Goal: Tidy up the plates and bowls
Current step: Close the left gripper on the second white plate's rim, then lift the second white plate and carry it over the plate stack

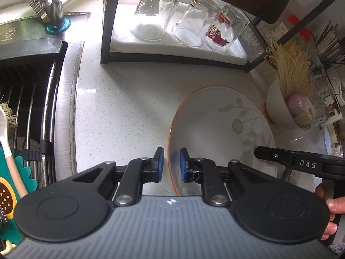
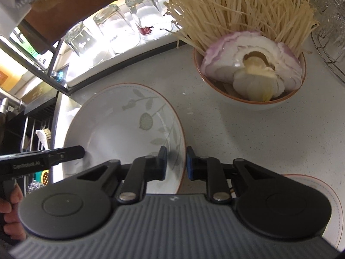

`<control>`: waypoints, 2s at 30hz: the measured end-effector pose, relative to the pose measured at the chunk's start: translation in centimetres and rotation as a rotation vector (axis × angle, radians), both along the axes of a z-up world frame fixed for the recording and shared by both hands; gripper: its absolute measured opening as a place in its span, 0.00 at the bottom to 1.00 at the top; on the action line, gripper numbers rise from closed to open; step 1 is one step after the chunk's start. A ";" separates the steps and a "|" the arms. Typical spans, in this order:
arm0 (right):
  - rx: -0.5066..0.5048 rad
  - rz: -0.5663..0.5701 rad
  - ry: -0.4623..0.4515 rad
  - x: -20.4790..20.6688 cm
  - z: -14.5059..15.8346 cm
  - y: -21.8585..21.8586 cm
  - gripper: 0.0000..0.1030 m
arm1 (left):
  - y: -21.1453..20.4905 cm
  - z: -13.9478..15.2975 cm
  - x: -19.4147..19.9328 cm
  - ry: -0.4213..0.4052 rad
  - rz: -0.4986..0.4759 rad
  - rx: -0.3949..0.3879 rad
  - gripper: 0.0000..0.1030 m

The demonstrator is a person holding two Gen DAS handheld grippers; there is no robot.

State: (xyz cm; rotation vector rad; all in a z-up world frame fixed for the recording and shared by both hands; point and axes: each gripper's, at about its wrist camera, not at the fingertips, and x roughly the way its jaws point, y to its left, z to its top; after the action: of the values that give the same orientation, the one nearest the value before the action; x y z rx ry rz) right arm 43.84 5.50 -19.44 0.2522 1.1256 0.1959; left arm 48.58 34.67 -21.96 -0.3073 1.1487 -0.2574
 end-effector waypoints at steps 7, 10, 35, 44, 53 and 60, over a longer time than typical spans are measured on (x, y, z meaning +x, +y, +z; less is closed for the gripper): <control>0.017 -0.005 0.004 -0.3 0.1 -0.3 0.18 | -0.4 0.2 -0.1 -0.008 -0.013 0.011 0.14; 0.032 -0.010 -0.014 -0.7 1.0 -0.6 0.16 | 0.0 0.9 -0.4 -0.006 0.006 -0.010 0.14; 0.035 -0.112 -0.252 -10.5 9.5 -8.2 0.16 | -7.8 10.8 -7.3 -0.144 -0.078 -0.037 0.14; -0.007 -0.118 -0.221 -13.6 7.6 -13.0 0.16 | -13.4 8.6 -9.0 -0.098 -0.130 -0.029 0.14; -0.014 -0.117 -0.182 -14.3 4.7 -16.2 0.16 | -17.6 5.8 -9.3 -0.032 -0.096 0.002 0.14; -0.029 -0.097 -0.165 -14.4 3.1 -16.7 0.17 | -18.5 4.2 -9.2 0.028 -0.078 0.019 0.15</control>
State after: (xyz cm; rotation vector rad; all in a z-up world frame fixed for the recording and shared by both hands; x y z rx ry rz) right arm 29.45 -11.23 -16.37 0.2598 0.9499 0.1122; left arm 39.40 16.13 -17.76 -0.2507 1.1915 -0.3110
